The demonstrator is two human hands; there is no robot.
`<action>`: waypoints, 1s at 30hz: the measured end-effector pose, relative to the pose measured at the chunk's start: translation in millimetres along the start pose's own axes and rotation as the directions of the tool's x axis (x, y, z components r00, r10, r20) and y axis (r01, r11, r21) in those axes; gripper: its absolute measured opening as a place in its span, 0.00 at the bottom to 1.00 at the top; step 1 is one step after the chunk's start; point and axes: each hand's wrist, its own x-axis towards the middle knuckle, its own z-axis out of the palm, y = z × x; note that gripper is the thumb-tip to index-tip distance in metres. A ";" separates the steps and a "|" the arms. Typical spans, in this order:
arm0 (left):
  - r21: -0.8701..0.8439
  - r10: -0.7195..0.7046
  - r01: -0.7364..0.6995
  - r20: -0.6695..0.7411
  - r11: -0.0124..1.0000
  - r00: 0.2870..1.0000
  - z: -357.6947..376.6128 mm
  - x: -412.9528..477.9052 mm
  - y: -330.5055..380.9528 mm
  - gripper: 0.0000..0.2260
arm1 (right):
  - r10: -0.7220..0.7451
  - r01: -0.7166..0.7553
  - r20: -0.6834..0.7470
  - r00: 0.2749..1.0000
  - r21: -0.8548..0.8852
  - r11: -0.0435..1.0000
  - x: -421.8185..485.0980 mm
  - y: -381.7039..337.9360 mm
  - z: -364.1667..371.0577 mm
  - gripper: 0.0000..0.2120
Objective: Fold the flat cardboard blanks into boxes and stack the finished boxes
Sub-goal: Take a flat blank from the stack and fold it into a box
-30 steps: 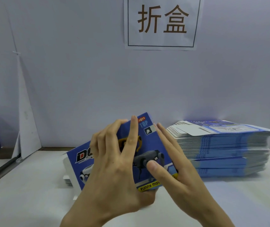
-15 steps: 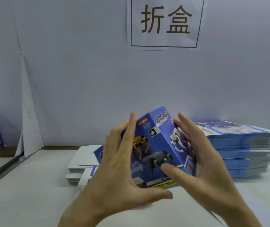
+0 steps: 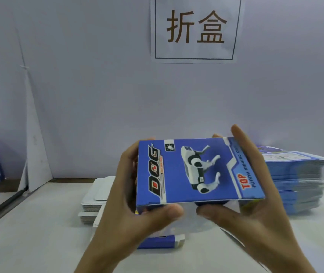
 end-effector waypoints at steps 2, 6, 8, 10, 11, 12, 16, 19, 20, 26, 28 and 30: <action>-0.014 0.024 -0.024 -0.042 1.000 0.999 1.1 0.1 1.8 0.33 | 0.020 -0.019 -0.037 0.999 0.032 0.999 -0.8 1.5 0.5 0.47; 0.012 0.044 -0.043 -0.047 0.999 0.998 -2.9 1.3 0.6 0.34 | 0.085 -0.085 0.004 0.996 0.073 0.994 -0.3 1.6 0.6 0.46; -0.011 0.020 -0.020 -0.046 1.000 0.999 -1.8 0.3 0.2 0.35 | 0.091 -0.092 0.021 0.996 0.088 0.992 1.0 -1.1 -2.2 0.46; 0.005 0.039 -0.039 -0.050 0.999 0.998 -2.1 0.8 -1.5 0.35 | 0.101 -0.103 0.026 0.995 0.094 0.990 0.9 -0.7 -2.5 0.46; 0.002 0.045 -0.045 -0.045 0.999 0.998 -3.2 2.7 -3.8 0.35 | 0.119 -0.121 0.020 0.993 0.090 0.989 0.5 1.1 -2.4 0.46; -0.025 0.029 -0.030 -0.051 0.999 0.998 -4.9 4.8 -6.4 0.36 | 0.156 -0.157 0.016 0.988 0.097 0.983 -0.1 3.2 -1.8 0.46; -0.326 -0.180 0.075 -0.304 0.942 0.936 -14.5 14.6 -22.3 0.42 | 0.310 -0.296 0.030 0.950 -0.221 0.929 -1.5 17.9 -4.7 0.42; -0.498 -0.315 0.045 -0.474 0.866 0.823 -24.5 19.8 -29.7 0.17 | 0.469 -0.432 -0.018 0.883 -0.424 0.796 1.2 29.7 -12.8 0.44; -0.533 -0.356 0.043 -0.501 0.845 0.789 -27.6 21.4 -30.6 0.14 | 0.523 -0.484 -0.033 0.852 -0.432 0.761 1.6 33.5 -14.8 0.47; -0.611 -0.501 0.092 -0.543 0.786 0.674 -30.9 22.0 -40.4 0.18 | 0.700 -0.641 0.061 0.712 -0.351 0.682 -2.3 40.9 -12.6 0.45; -0.647 -0.546 0.103 -0.535 0.756 0.644 -30.3 22.0 -43.7 0.19 | 0.674 -0.591 0.075 0.735 -0.417 0.691 -3.7 41.0 -7.7 0.39; -0.699 -0.596 0.111 -0.502 0.706 0.627 -29.9 22.6 -48.4 0.19 | 0.618 -0.549 0.063 0.783 -0.396 0.736 -2.4 36.3 1.0 0.29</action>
